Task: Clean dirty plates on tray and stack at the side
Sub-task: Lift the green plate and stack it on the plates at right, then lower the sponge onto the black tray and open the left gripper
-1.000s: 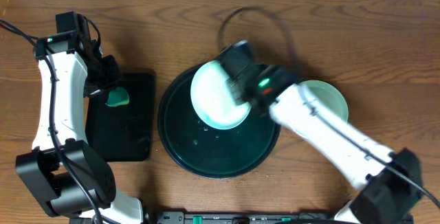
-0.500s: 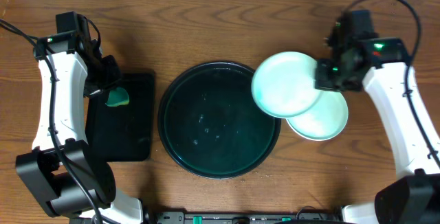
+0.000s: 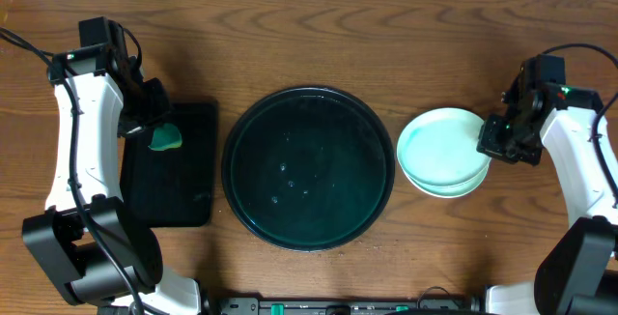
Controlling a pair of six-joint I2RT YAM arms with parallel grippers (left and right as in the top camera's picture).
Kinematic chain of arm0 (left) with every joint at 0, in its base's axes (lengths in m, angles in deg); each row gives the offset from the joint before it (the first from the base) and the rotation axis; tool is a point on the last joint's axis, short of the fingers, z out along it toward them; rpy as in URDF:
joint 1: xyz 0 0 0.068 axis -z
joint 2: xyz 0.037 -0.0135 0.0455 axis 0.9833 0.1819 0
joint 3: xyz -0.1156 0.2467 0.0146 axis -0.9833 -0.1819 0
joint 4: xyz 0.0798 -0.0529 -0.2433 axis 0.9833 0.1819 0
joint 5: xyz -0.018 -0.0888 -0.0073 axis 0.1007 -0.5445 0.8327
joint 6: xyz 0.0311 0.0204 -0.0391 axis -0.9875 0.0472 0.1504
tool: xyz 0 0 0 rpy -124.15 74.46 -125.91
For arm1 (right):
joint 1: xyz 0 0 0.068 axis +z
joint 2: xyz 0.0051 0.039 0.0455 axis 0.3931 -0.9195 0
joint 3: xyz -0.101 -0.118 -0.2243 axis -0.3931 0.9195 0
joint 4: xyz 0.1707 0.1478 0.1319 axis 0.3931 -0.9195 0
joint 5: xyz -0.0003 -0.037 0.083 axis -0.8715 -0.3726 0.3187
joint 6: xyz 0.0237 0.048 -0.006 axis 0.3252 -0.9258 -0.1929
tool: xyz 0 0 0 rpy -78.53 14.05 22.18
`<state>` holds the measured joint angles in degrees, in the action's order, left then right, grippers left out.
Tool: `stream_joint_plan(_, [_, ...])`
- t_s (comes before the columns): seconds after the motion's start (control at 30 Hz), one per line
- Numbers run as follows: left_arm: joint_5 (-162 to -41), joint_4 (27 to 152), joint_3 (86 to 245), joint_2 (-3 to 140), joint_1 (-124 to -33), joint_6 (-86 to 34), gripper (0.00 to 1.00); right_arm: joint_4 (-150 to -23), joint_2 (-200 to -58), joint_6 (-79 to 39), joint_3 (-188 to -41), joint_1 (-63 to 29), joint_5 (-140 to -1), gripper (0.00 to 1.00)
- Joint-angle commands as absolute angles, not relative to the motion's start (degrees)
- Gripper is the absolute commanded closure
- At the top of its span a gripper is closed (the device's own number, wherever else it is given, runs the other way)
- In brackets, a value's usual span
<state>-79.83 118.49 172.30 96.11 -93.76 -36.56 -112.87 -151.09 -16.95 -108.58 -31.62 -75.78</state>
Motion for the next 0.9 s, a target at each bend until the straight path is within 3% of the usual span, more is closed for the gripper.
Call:
stream_joint_plan(0.0, [-79.08, 118.58, 171.73, 96.19, -93.93, -36.25, 0.93, -110.99, -150.32, -16.16, -106.74, -32.05, -76.89, 0.94])
stream_joint_plan(0.17, [-79.08, 118.62, 171.73, 96.19, -93.93, -36.32, 0.93, -109.76, -150.32, -16.14, -105.32, -32.05, -76.89, 0.69])
stream_joint_plan(0.43, [-77.27, 120.0, 171.73, 96.19, -93.93, -45.08, 0.93, -113.46, -150.3, -13.76, -112.05, -31.94, -69.7, 0.5])
stream_joint_plan(0.53, [-77.16, 120.11, 171.28, 96.46, -93.93, -50.42, 0.93, -116.41, -150.3, -11.55, -118.61, -30.98, -68.45, 0.29])
stream_joint_plan(0.6, [-77.16, 118.97, 170.38, 96.83, -93.93, -52.21, 0.93, -117.43, -150.3, -10.67, -121.37, -30.41, -68.02, 0.2])
stream_joint_plan(0.87, [-77.18, 113.97, 163.95, 99.58, -93.98, -52.17, 0.93, -118.22, -150.3, -10.5, -124.67, -28.77, -67.62, 0.17])
